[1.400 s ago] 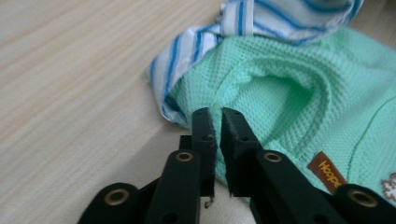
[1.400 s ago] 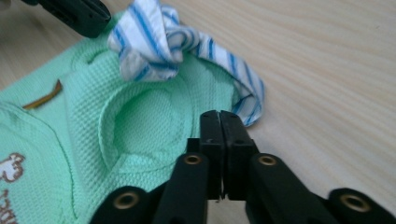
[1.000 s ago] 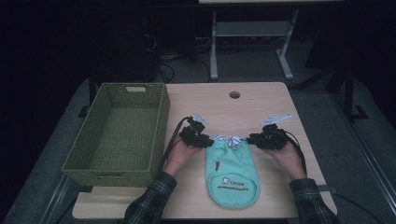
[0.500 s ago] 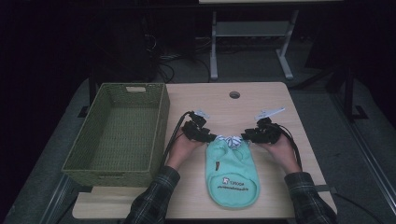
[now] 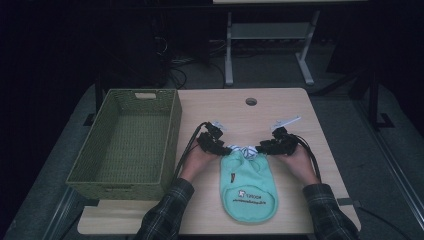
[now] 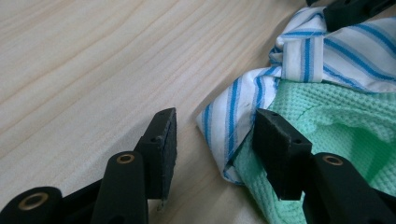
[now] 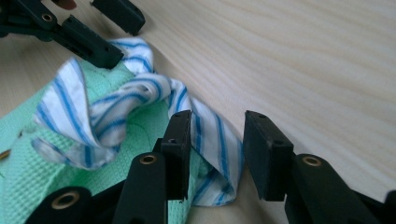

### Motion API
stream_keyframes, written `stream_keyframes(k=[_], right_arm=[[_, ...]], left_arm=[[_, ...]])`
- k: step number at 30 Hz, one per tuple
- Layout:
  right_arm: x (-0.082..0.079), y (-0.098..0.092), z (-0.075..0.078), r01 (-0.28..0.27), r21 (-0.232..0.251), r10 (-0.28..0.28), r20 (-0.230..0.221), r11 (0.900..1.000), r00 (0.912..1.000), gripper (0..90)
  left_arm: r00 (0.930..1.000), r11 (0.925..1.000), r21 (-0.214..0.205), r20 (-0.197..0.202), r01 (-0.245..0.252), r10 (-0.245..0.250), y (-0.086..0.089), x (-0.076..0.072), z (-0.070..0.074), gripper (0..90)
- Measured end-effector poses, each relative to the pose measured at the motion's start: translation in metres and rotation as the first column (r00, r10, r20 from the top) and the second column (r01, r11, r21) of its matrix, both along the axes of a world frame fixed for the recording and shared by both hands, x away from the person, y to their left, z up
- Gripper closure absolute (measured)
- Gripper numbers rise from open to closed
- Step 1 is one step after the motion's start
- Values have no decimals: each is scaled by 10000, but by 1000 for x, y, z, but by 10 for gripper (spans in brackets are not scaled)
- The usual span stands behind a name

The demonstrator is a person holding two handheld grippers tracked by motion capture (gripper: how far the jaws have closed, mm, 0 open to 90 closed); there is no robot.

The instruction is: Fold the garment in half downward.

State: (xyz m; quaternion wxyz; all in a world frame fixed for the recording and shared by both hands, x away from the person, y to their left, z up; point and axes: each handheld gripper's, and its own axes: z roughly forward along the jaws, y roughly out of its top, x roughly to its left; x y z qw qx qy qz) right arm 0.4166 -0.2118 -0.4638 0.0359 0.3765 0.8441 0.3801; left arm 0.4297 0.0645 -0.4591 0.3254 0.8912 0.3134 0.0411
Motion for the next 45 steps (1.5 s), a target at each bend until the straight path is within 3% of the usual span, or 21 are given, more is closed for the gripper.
stream_keyframes(k=[9,15,23,31,35,45], right_arm=[[-7,-3,-6,-79,-40,80,45,10000,10000,621],[-11,1,-6,-242,-643,286,688,9976,9972,698],[-12,1,-7,-142,-364,160,497,9992,9986,809],[-14,1,-8,-10,-274,23,466,9996,9989,855],[-12,-3,-6,46,-24,-45,349,10000,9994,868],[-16,-6,18,102,12,-103,880,9999,9961,876]], left_arm=[[9977,9970,775,664,79,-130,-7,-6,1,568],[9972,9977,619,682,260,-302,-8,-7,0,681],[9992,9992,195,232,334,-339,-5,-5,-1,817],[10000,9998,-184,81,48,-46,-1,-5,-2,854],[9994,9997,-231,337,-25,32,1,-7,1,857],[9926,9994,-338,1218,71,-29,2,-16,26,858]])
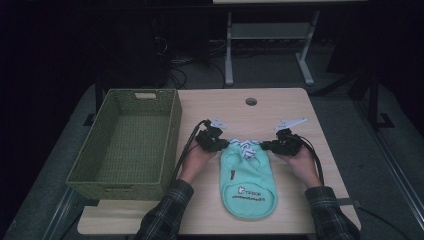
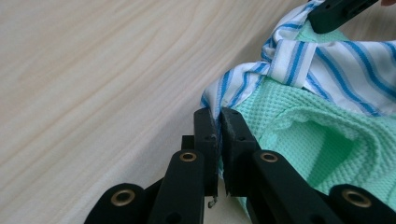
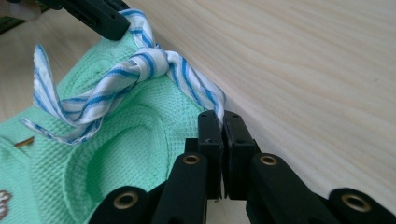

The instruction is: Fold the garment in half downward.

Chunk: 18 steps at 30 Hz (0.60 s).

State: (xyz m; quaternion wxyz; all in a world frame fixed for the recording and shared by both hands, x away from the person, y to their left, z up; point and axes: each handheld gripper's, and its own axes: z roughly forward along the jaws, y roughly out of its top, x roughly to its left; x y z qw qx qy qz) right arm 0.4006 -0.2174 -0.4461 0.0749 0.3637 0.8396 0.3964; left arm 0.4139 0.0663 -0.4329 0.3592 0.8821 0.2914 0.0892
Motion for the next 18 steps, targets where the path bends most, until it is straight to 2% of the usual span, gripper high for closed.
stream_keyframes(k=[5,6,7,12,15,18], right_arm=[[-4,-1,11,-41,-114,46,416,9999,9991,876],[-5,0,13,59,-128,-55,344,9999,9994,875],[-5,-1,15,13,-167,-4,524,9999,9986,875],[-5,-2,23,136,-75,-130,754,9999,9971,875],[-6,-2,29,208,-37,-203,972,9998,9951,875],[-9,-3,36,274,49,-278,1395,9996,9898,874]], left_arm=[[9994,9999,-45,343,107,-105,-1,-4,10,857],[9991,9999,-70,403,115,-112,-2,-5,12,857],[9988,9998,-107,476,153,-147,-2,-6,14,857],[9971,9992,-374,763,100,-72,-3,-8,25,857],[9949,9989,-451,1009,143,-97,-3,-9,32,856],[9911,9978,-596,1314,300,-219,-3,-14,38,855]])
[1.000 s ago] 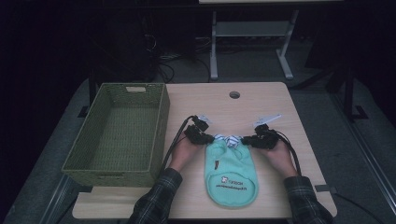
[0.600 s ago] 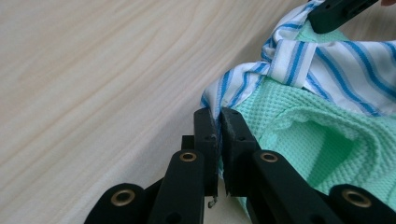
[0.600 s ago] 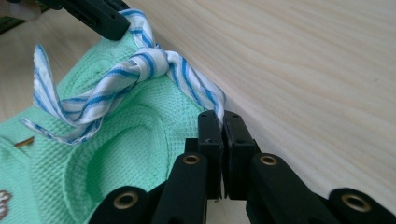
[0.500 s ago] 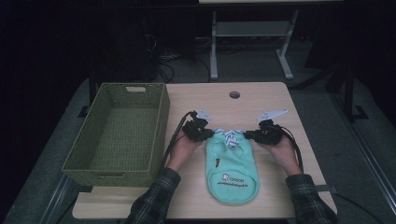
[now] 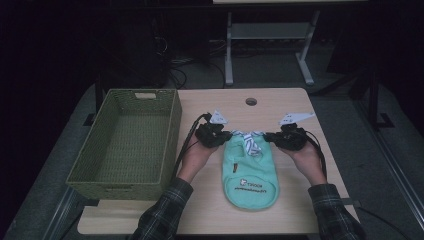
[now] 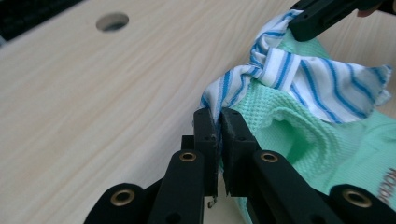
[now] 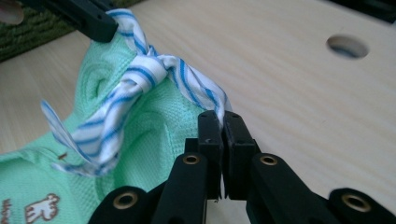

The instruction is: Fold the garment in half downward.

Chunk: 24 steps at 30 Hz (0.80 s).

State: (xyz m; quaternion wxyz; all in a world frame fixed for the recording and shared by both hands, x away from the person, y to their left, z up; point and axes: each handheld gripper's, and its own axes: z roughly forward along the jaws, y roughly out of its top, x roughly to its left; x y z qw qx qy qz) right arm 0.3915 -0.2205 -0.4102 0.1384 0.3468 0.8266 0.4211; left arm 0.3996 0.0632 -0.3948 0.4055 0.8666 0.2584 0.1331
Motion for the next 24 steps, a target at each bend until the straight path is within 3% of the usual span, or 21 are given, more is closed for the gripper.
stream_keyframes(k=[6,13,16,19,24], right_arm=[[-10,-4,4,-69,419,51,424,9991,9991,871],[-9,-4,21,4,593,-61,962,9982,9953,871],[-11,-3,20,-90,504,40,988,9987,9951,869],[-16,-4,9,-148,489,101,932,9987,9956,869],[-29,-5,-1,-285,472,237,1007,9985,9946,866]], left_arm=[[9988,9987,-394,387,313,-297,2,-12,8,853],[9970,9976,-631,745,279,-231,5,-10,24,853],[9972,9973,-616,651,397,-357,3,-14,20,851],[9963,9963,-555,593,652,-619,4,-22,7,848],[9897,9930,-379,938,1118,-1078,4,-33,4,844]])
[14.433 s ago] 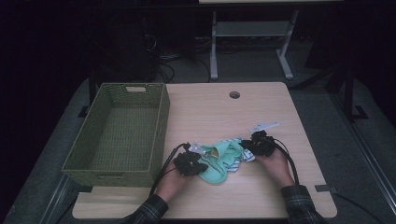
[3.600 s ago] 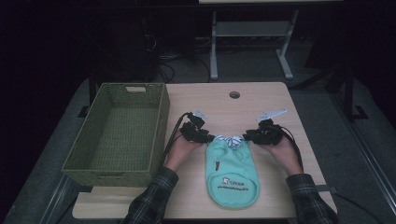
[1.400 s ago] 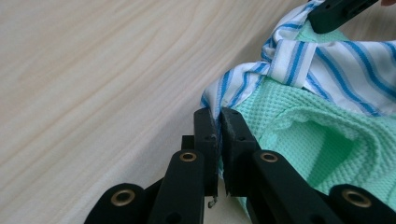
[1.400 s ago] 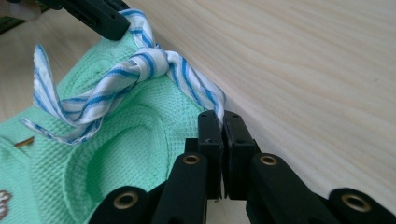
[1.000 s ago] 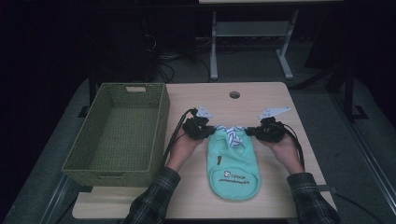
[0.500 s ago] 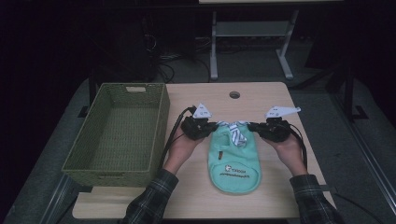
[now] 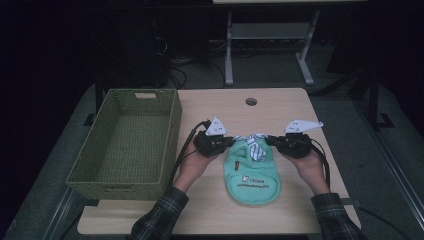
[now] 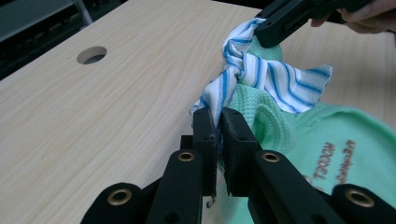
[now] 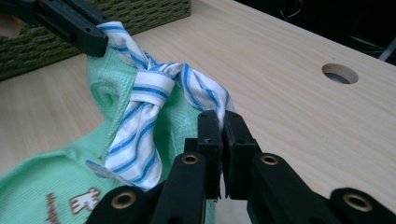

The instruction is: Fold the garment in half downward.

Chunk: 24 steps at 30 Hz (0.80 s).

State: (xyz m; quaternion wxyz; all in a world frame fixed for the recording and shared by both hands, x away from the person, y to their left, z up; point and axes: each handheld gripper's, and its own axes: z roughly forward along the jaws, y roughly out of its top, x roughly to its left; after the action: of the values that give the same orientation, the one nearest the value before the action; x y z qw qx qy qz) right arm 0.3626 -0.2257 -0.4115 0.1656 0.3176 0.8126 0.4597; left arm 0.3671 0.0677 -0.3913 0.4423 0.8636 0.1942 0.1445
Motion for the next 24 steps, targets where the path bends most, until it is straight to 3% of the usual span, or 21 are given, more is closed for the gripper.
stream_keyframes(k=[5,10,17,18,21,24], right_arm=[[-6,-1,-1,-100,7,100,185,9999,9998,861],[0,1,6,68,235,-76,349,9997,9994,861],[-13,5,-5,-240,-1,240,512,9997,9984,855],[-16,6,-7,-258,-51,260,366,9997,9990,855],[-23,8,-12,-402,-292,414,404,9988,9983,853],[-29,6,-14,-443,-229,451,363,9988,9983,850]], left_arm=[[9994,9999,103,320,85,-88,1,-4,4,841],[9992,9998,-171,380,-126,132,2,2,10,840],[9975,9985,455,637,290,-319,0,-16,-4,831],[9968,9975,604,680,377,-418,0,-19,-5,830],[9960,9961,693,667,552,-598,1,-29,-9,829],[9937,9948,692,776,753,-806,2,-38,-10,825]])
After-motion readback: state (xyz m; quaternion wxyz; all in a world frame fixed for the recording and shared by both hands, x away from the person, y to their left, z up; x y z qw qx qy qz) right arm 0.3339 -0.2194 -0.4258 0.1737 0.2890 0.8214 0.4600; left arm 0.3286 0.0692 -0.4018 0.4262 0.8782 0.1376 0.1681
